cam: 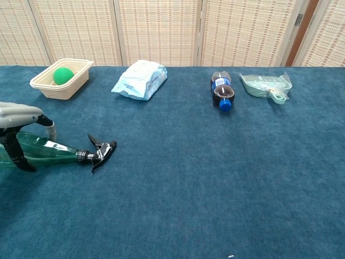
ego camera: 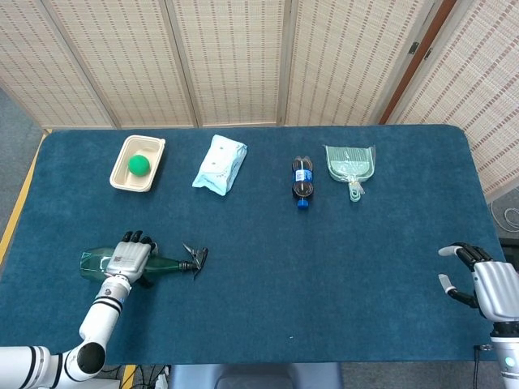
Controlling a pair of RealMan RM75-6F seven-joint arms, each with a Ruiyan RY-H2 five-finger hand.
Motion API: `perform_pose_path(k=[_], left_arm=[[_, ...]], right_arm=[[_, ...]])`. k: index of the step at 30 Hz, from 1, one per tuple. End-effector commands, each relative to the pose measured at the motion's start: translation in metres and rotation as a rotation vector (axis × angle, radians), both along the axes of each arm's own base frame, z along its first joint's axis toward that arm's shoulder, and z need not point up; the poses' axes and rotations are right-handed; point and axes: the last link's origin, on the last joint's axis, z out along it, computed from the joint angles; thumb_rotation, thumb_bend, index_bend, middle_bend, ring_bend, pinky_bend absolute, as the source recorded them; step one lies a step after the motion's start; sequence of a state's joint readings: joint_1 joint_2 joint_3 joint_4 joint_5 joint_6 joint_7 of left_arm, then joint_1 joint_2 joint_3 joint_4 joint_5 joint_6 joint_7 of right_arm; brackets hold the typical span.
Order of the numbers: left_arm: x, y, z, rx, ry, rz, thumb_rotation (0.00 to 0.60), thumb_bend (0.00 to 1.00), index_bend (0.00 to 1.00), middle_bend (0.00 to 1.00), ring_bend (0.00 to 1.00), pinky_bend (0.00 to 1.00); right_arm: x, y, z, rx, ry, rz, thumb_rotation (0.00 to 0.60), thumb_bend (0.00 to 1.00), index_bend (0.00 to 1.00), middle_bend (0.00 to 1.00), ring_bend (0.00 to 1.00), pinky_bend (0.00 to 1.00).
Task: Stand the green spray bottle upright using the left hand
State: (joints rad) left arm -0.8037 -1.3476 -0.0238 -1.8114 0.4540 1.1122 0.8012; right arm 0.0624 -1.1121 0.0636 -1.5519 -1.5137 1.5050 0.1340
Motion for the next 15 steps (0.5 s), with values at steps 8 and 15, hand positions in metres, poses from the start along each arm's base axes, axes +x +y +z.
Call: perform_pose_path(k=[8,15], left_arm=[[0.0003,0.002,-0.0058,-0.002,0.005,0.001,0.6,0.0,0.34,0.23,0.01,0.0],[0.0039,0.0028,-0.009,-0.001,0.004,-0.016,0.6,0.0,0.36,0.24,0.04,0.0]], right_arm=[[-0.0015,0.0005,-0.0015,0.006,-0.002,-0.007,0.6,0.24,0.42,0.4,0.38,0.81],[-0.0023,0.0009,-0.0025,0.009,-0.003,-0.01,0.6,0.24,0.42,0.4,0.38,0.81]])
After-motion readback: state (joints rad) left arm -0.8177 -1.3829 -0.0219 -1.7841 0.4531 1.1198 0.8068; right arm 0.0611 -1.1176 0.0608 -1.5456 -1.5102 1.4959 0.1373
